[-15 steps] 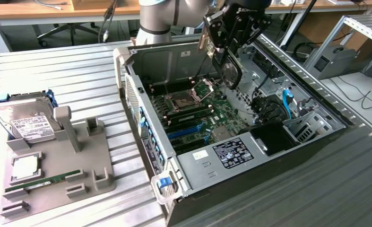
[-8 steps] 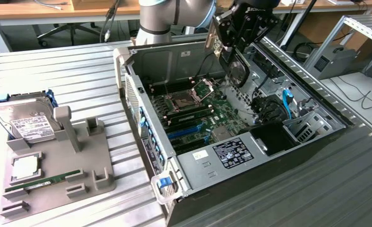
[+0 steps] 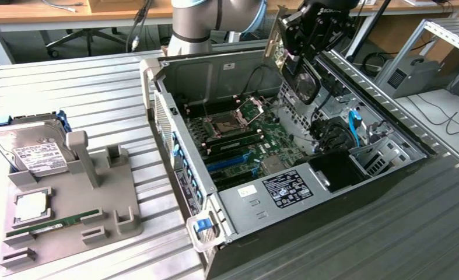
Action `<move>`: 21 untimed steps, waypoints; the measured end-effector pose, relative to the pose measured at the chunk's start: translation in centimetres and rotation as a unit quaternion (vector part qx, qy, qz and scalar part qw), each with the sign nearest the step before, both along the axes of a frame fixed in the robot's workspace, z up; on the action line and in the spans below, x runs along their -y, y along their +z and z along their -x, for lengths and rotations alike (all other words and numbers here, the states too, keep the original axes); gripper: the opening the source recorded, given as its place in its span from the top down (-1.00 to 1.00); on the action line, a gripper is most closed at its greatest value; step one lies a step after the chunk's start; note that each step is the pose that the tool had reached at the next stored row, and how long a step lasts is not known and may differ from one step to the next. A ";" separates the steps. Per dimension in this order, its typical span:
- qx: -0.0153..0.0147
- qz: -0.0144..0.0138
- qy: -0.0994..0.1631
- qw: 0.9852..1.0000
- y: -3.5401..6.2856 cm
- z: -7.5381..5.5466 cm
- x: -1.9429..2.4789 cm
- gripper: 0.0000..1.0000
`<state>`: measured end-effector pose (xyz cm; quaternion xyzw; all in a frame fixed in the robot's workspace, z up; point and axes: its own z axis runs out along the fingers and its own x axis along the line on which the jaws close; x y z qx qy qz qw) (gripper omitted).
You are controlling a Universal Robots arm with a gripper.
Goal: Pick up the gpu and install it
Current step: 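Pick up the gpu and move the gpu toward the slot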
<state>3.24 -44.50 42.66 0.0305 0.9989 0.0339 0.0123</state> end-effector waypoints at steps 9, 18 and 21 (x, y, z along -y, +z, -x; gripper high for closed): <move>0.000 -0.001 0.000 1.000 0.00 -2.8 -0.08 0.46; 0.000 -0.002 0.000 1.000 0.00 -4.9 -0.15 0.46; 0.000 -0.002 0.000 1.000 0.00 -5.9 -0.18 0.46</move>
